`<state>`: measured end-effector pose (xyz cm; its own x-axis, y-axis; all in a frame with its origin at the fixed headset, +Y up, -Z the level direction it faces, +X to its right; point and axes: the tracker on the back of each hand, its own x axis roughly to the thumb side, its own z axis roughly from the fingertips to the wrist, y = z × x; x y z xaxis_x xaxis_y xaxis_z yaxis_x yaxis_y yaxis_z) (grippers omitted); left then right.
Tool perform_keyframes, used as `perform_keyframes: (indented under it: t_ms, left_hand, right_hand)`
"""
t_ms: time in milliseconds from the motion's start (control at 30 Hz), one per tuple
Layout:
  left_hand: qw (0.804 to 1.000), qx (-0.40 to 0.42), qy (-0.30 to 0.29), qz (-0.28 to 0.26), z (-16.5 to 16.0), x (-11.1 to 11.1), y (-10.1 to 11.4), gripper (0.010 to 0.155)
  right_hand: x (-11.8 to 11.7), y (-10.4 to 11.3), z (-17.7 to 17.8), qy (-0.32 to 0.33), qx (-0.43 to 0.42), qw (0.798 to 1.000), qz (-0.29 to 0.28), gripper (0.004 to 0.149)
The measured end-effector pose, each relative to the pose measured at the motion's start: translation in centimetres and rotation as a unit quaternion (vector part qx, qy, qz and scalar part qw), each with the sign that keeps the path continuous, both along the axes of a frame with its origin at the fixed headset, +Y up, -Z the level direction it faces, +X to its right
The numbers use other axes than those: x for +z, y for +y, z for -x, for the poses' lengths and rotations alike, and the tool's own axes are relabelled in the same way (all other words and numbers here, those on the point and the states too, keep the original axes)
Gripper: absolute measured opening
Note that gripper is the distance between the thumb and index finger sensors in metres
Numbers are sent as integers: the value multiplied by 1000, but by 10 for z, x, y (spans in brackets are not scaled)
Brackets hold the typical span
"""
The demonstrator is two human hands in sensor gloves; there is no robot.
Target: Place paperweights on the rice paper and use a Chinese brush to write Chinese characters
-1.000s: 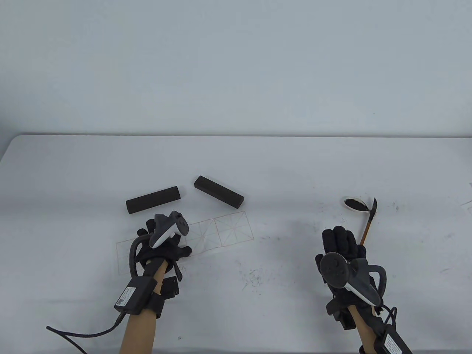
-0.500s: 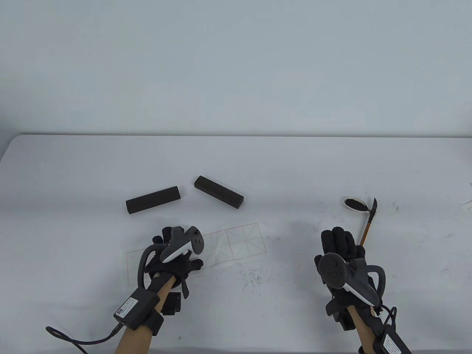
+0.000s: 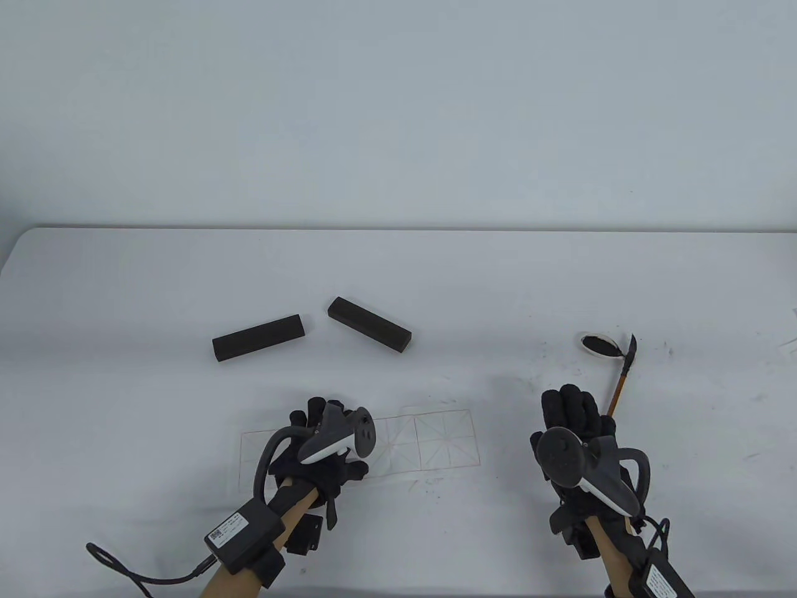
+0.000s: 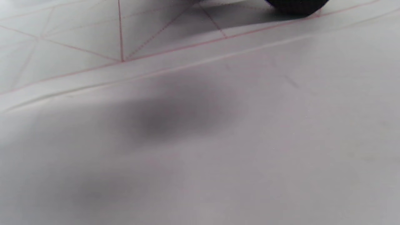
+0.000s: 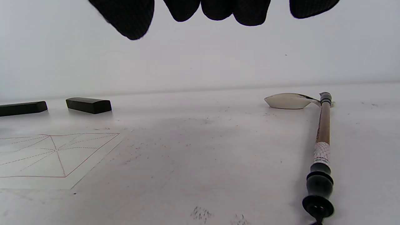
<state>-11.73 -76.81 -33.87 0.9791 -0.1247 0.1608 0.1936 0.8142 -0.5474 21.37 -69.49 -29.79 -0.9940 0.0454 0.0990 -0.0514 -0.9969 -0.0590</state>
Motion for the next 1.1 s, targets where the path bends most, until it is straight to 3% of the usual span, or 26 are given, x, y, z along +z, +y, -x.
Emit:
perform_keyframes:
  t_ms: [433, 1100]
  left_hand:
    - [999, -1, -46, 1, -22, 17, -2, 90]
    - [998, 32, -46, 15, -21, 20, -4, 89]
  right_hand:
    - [0, 0, 1, 1, 1, 1000, 4, 68]
    - [0, 0, 1, 2, 1, 1000, 10, 67]
